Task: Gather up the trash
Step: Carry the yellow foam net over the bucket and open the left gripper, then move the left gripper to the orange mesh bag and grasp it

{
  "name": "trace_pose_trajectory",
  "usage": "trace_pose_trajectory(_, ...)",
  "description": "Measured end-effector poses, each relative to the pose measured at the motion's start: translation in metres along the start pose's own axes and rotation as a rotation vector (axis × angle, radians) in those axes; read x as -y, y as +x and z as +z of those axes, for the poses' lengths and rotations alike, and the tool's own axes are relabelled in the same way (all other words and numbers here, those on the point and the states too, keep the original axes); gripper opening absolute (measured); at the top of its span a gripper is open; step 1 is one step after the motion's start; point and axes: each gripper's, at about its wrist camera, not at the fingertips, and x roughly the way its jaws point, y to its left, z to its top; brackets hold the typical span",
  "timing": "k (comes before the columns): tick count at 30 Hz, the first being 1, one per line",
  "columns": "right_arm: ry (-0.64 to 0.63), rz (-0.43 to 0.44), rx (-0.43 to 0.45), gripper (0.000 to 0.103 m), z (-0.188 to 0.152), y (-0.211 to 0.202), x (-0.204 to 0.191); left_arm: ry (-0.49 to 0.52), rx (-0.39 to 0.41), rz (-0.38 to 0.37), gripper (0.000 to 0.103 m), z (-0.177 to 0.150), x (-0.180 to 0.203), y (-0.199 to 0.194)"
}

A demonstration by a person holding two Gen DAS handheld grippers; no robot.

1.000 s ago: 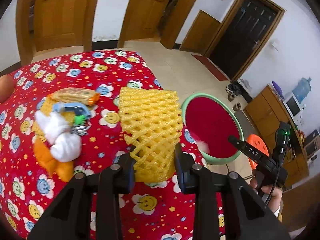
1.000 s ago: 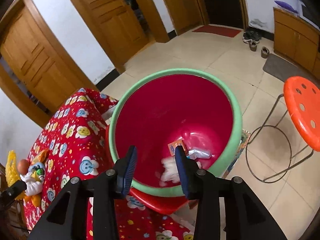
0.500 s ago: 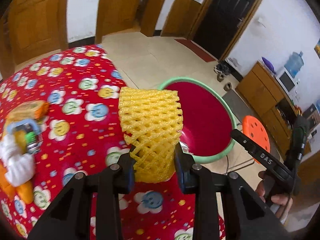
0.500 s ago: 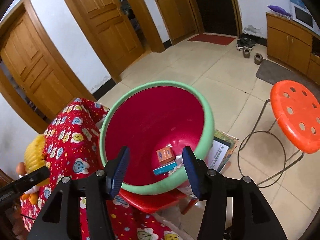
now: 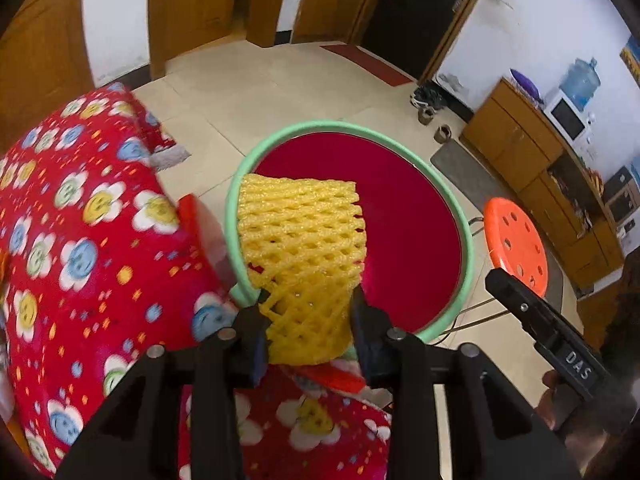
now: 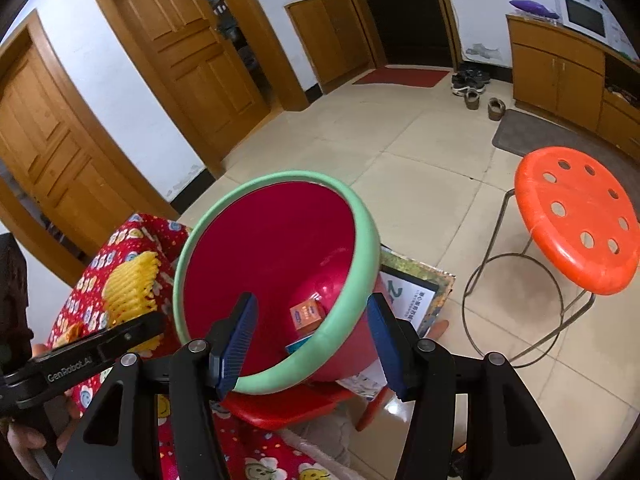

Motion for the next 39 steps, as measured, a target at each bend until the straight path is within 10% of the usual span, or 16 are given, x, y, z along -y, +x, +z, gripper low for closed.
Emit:
trace_pose_trajectory(7,0.014,-0.003,0.007,0.058,0.000,-0.001,0.005,0.011,0.016,0.020,0.064,0.012,0.007,0.001)
trace_pose_trajectory(39,-0.102,0.148,-0.016,0.072,-0.028,-0.029,-0.070,-0.274,0.167,0.178,0.066,-0.072,-0.097,-0.130)
